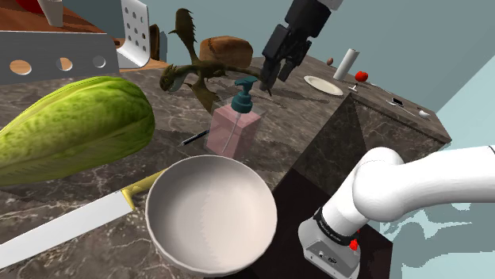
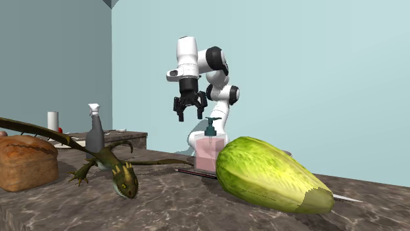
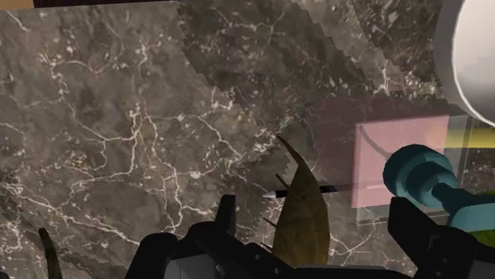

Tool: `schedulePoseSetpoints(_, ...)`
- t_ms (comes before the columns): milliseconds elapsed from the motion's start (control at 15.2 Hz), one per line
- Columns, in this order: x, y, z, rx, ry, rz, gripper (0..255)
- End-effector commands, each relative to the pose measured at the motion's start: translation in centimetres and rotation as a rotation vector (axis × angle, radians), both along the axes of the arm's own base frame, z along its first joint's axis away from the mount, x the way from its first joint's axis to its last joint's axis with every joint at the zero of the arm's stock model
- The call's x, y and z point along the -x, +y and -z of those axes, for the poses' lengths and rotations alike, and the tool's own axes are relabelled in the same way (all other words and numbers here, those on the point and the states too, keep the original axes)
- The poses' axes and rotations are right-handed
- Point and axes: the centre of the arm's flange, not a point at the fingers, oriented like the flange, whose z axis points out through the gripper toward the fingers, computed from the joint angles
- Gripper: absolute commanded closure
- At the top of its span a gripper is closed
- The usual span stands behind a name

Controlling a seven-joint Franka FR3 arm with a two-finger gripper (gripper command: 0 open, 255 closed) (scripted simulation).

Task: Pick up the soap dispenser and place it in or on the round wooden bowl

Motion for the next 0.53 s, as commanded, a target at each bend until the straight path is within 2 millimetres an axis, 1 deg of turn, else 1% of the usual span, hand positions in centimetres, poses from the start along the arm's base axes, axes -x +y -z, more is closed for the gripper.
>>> schedulePoseSetpoints(0,0.1,2.3,-0.6,-0.004,0.008,0.002,0)
schedulePoseSetpoints(396,0.1,9.7,-3.1,-0.015,0.027,0.004,0)
schedulePoseSetpoints(462,0.1,10.1,-3.2,-0.016,0.028,0.004,0)
